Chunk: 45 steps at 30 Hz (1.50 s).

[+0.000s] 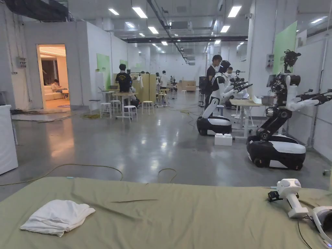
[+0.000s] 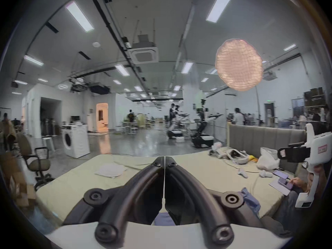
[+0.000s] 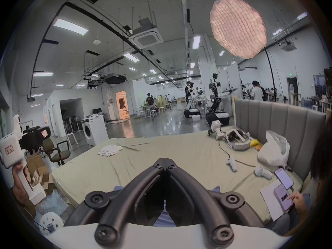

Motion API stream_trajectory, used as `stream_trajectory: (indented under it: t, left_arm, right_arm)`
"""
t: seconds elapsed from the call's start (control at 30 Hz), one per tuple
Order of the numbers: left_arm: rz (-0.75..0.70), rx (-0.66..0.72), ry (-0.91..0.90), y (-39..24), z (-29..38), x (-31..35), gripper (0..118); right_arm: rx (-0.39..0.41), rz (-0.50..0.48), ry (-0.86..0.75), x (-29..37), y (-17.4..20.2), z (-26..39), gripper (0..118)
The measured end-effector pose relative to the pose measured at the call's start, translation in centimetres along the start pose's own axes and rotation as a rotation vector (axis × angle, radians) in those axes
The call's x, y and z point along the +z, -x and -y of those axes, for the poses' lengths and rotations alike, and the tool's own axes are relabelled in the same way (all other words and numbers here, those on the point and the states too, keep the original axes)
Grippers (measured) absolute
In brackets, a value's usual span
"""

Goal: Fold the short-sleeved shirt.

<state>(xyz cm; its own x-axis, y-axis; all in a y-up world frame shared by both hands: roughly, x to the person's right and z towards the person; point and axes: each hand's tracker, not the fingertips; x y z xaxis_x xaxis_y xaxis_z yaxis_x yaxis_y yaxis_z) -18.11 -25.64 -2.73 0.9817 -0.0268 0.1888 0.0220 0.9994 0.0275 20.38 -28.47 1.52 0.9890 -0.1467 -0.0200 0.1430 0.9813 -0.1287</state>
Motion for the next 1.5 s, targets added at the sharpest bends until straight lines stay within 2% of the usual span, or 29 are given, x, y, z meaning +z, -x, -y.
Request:
stream_trajectory:
  t: [0.07, 0.13, 0.23, 0.53, 0.67, 0.8, 0.97, 1.07, 1.1, 1.13, 1.17, 1.2, 1.23, 1.3, 1.37, 1.43, 1.5]
  left_arm:
    - [0.028, 0.031, 0.007, 0.8, -0.2, 1.0, 1]
    - [-0.006, 0.041, 0.025, 1.0, -0.2, 1.6, 0]
    - [-0.039, 0.0, 0.052, 1.2, 0.0, 1.8, 0]
    - [0.0, 0.006, 0.033, 1.1, -0.3, 1.3, 0]
    - [0.012, 0.018, 0.058, 1.5, 0.0, 0.7, 0]
    - [0.017, 0.039, 0.115, 2.0, 0.4, -0.5, 0]
    - [0.062, 0.084, 0.271, 2.6, 2.6, -4.2, 0]
    - [0.139, 0.134, 0.342, 3.3, 5.6, -7.4, 1]
    - [0.15, 0.161, 0.385, 3.5, 6.9, -8.9, 6]
    - [0.163, 0.197, 0.475, 3.6, 8.3, -11.1, 18]
    - [0.178, 0.222, 0.536, 3.7, 9.5, -12.9, 36]
    - [0.196, 0.242, 0.587, 3.7, 11.2, -15.1, 60]
    - [0.208, 0.238, 0.622, 3.6, 13.2, -17.2, 67]
    - [0.199, 0.252, 0.678, 3.2, 16.6, -20.8, 66]
    - [0.16, 0.216, 0.831, 2.6, 20.1, -25.1, 66]
    - [0.154, 0.238, 0.942, 2.5, 23.5, -28.5, 66]
    - [0.08, 0.241, 1.028, 2.2, 26.3, -30.9, 66]
  right_arm:
    - [0.027, 0.001, -0.026, 0.2, 0.6, -0.4, 0]
    - [0.054, 0.009, -0.044, 0.3, 0.9, -0.3, 0]
    - [0.069, 0.015, -0.047, 0.2, 1.0, -0.2, 0]
    - [0.022, 0.011, -0.037, -0.7, 0.7, 0.4, 0]
    - [0.03, 0.016, -0.024, -0.7, 0.6, 0.7, 0]
    - [0.029, 0.019, -0.007, -1.1, 0.2, 1.2, 0]
    - [0.008, 0.019, 0.044, -1.6, -0.4, 2.4, 0]
    - [0.009, 0.033, 0.091, -1.7, -0.8, 3.4, 0]
    - [0.01, 0.035, 0.11, -1.7, -1.0, 3.7, 0]
    - [0.012, 0.039, 0.122, -1.7, -1.3, 4.1, 0]
    - [0.011, 0.045, 0.132, -1.7, -1.5, 4.4, 0]
    - [0.005, 0.055, 0.147, -1.6, -1.8, 4.8, 0]
    - [-0.008, 0.063, 0.163, -1.7, -2.2, 5.2, 0]
    - [-0.03, 0.081, 0.189, -1.8, -3.0, 5.7, 0]
    - [-0.047, 0.104, 0.213, -1.8, -3.7, 6.3, 0]
    - [-0.061, 0.13, 0.233, -1.8, -4.6, 6.9, 0]
    - [-0.077, 0.166, 0.263, -1.6, -5.5, 7.5, 0]
